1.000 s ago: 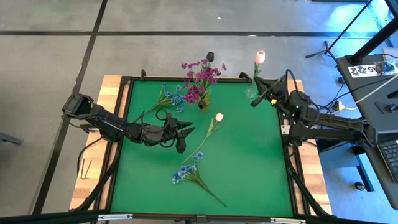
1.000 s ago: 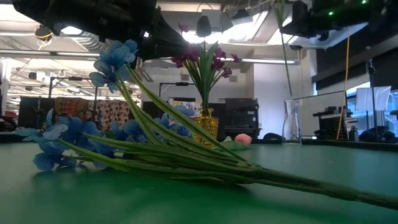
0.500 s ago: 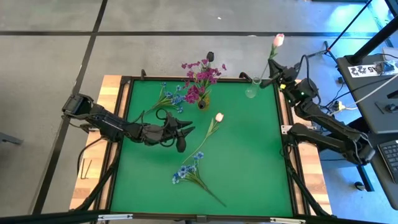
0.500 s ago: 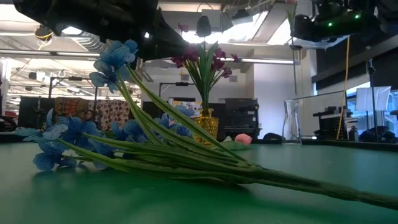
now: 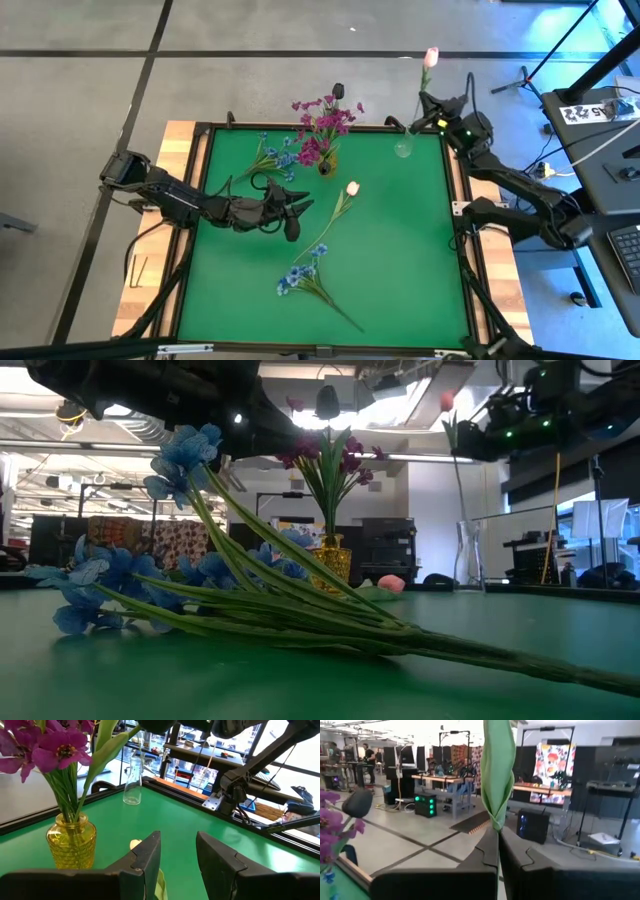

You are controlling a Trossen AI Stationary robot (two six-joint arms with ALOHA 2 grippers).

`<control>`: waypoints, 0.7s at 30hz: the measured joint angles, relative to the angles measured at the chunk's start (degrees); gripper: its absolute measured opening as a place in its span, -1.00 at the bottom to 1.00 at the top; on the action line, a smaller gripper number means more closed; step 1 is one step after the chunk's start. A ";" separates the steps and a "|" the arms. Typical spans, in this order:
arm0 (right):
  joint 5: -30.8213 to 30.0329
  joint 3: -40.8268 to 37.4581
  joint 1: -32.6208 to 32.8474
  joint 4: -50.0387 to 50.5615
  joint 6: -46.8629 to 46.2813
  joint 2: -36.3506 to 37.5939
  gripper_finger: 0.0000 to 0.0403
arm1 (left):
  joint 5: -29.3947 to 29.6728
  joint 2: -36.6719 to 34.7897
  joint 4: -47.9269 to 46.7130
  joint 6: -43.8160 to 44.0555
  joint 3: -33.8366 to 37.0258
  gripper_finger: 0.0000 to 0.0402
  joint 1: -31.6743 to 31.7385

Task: Sort flowers into vase by color
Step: Put the right pink flower into the transparent vase

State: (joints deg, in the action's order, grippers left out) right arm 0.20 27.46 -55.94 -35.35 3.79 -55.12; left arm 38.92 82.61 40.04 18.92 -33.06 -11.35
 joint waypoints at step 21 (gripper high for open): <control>4.97 0.00 0.02 -8.33 0.94 2.68 -1.00 | -0.01 0.00 -0.44 0.00 0.00 -0.40 0.00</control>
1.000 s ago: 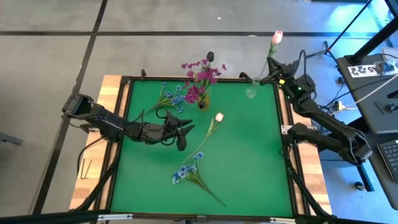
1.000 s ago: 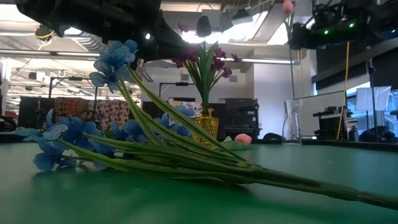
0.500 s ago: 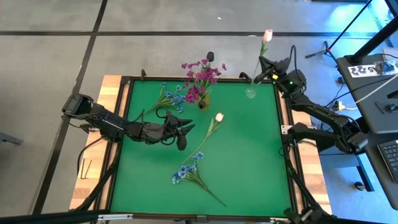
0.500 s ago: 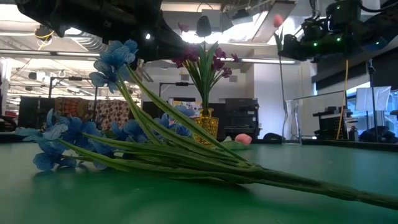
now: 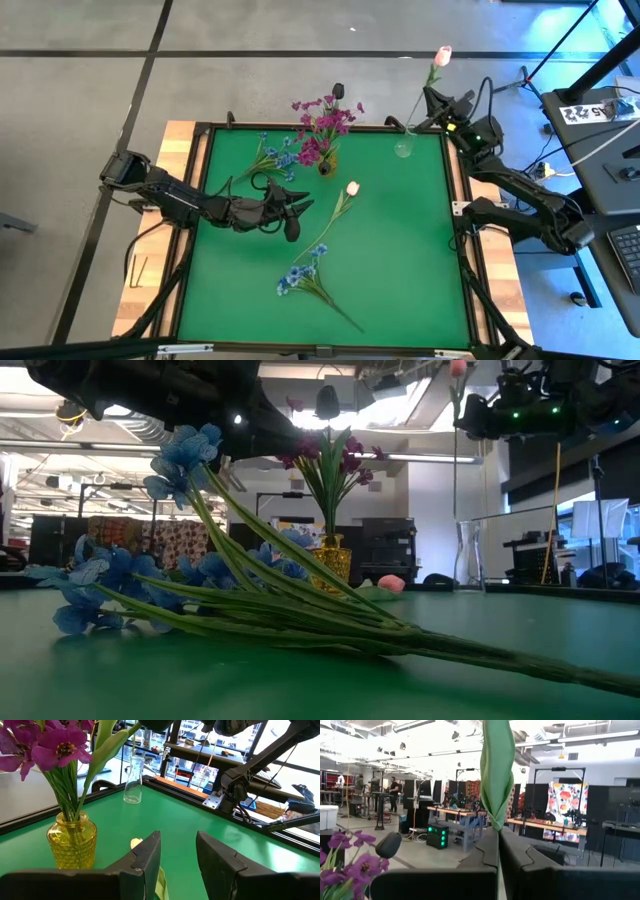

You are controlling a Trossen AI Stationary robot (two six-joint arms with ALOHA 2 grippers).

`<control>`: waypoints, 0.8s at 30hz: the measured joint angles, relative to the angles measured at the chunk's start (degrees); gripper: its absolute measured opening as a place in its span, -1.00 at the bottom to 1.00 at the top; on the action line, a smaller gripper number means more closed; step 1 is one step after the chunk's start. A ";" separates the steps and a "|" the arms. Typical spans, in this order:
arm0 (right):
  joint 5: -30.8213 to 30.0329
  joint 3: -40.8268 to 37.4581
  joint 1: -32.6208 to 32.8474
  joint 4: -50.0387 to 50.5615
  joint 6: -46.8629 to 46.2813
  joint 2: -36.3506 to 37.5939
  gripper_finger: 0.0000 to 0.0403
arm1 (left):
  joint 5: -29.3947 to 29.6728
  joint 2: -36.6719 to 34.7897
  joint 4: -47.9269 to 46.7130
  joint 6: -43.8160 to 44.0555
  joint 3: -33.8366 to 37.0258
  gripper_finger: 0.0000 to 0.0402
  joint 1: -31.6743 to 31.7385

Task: Sort flowers into vase by color
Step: Put the right pink flower into the transparent vase

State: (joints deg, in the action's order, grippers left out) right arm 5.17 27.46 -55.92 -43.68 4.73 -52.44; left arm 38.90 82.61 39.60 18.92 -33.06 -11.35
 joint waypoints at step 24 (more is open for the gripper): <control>-3.08 0.00 0.00 11.44 4.51 0.83 -0.96 | 0.01 0.00 -0.14 0.00 0.00 -0.40 0.00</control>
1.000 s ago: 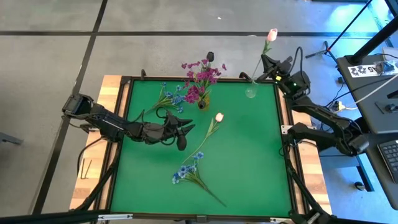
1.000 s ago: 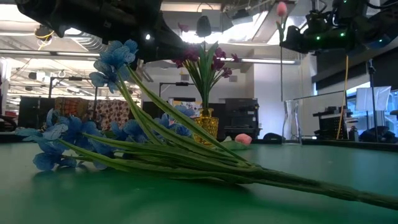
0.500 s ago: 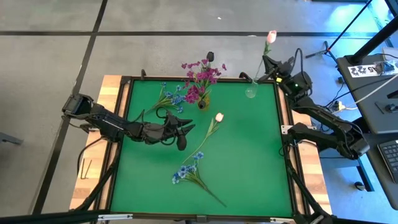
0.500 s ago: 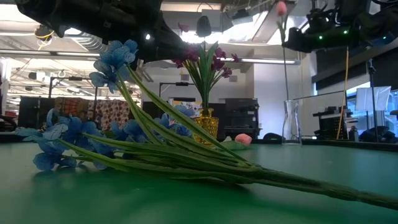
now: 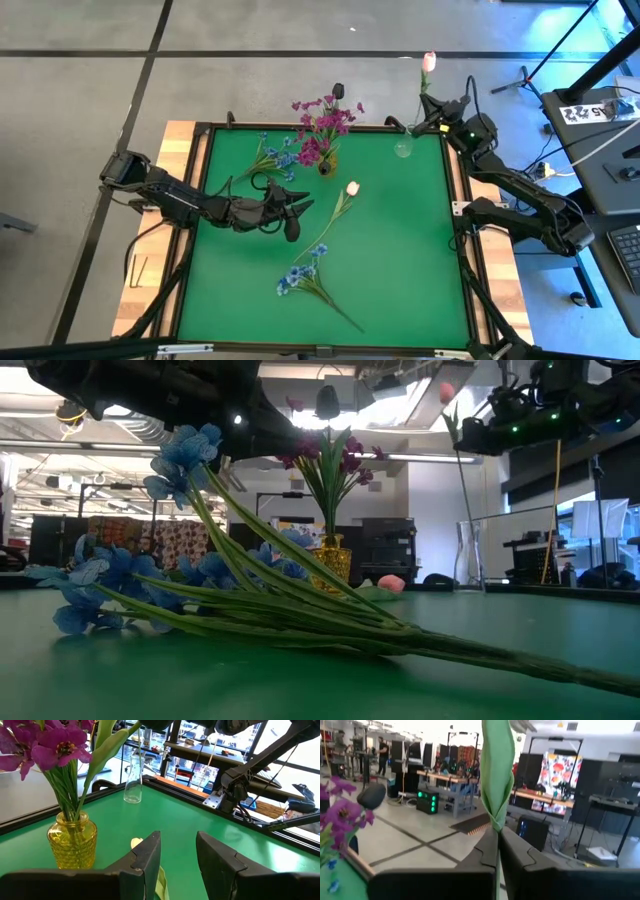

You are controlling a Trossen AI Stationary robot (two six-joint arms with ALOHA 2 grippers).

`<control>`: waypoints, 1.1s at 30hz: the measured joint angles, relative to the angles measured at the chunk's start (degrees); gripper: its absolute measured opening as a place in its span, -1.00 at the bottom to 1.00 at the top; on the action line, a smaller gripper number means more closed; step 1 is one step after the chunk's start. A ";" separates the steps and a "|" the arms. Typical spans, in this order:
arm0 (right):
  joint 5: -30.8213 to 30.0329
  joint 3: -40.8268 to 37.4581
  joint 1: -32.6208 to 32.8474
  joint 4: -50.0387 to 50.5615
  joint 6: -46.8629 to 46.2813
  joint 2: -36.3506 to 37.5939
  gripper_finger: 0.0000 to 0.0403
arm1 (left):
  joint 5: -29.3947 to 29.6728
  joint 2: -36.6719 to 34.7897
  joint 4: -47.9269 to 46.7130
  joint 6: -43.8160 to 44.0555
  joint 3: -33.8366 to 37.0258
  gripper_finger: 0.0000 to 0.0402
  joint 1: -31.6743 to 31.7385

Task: Sort flowers into vase by color
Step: Put the right pink flower into the transparent vase, then put the top blue flowers into the transparent vase

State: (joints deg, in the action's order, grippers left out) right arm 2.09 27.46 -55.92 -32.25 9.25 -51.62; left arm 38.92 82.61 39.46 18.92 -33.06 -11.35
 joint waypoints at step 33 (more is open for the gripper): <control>18.00 0.00 0.02 14.88 -22.89 20.79 0.24 | -0.04 -7.47 -14.71 -1.05 -2.25 -0.40 0.05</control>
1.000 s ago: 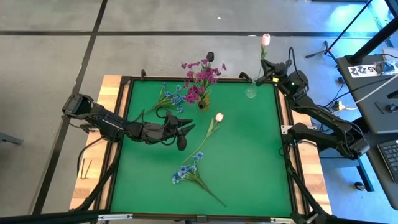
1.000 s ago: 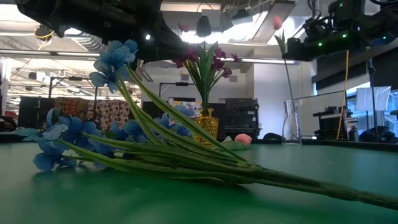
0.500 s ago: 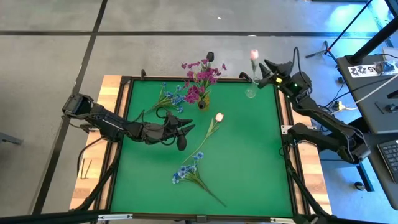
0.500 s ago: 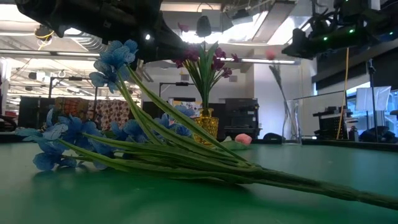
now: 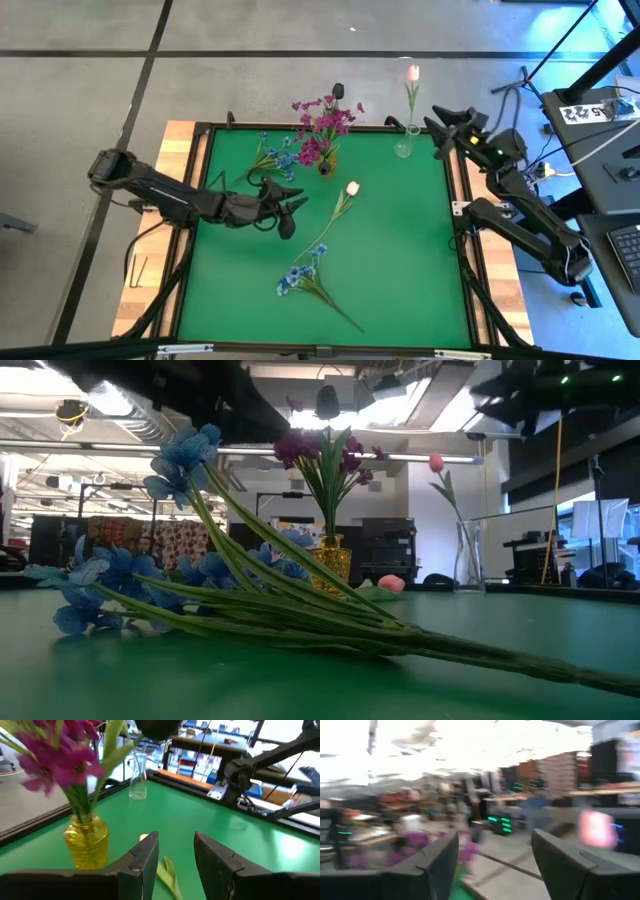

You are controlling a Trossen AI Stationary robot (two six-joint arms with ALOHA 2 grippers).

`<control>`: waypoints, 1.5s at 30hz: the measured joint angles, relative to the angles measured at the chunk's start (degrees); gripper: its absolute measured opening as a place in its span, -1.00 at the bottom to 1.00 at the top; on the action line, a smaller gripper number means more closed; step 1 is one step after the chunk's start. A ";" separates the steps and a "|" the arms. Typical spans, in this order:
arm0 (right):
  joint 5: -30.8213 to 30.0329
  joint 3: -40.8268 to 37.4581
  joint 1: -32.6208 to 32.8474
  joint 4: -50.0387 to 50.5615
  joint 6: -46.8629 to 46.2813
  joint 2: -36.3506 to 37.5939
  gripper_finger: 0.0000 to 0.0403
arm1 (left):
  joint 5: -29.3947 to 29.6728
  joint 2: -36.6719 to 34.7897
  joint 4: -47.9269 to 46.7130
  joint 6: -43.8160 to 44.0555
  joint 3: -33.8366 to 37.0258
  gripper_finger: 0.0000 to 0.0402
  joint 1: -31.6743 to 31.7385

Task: Sort flowers into vase by color
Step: Put the top blue flowers into the transparent vase

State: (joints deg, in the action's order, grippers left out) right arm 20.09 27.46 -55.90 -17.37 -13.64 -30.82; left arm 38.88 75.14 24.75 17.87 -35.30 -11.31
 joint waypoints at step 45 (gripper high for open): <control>10.27 0.02 23.49 -2.17 -1.09 -5.15 0.24 | -27.05 1.63 -65.71 2.67 -12.05 -0.09 38.20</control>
State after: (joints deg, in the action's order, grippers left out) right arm 30.36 27.49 -32.41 -19.54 -14.74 -35.97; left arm 11.82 76.77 -40.96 20.53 -47.35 26.90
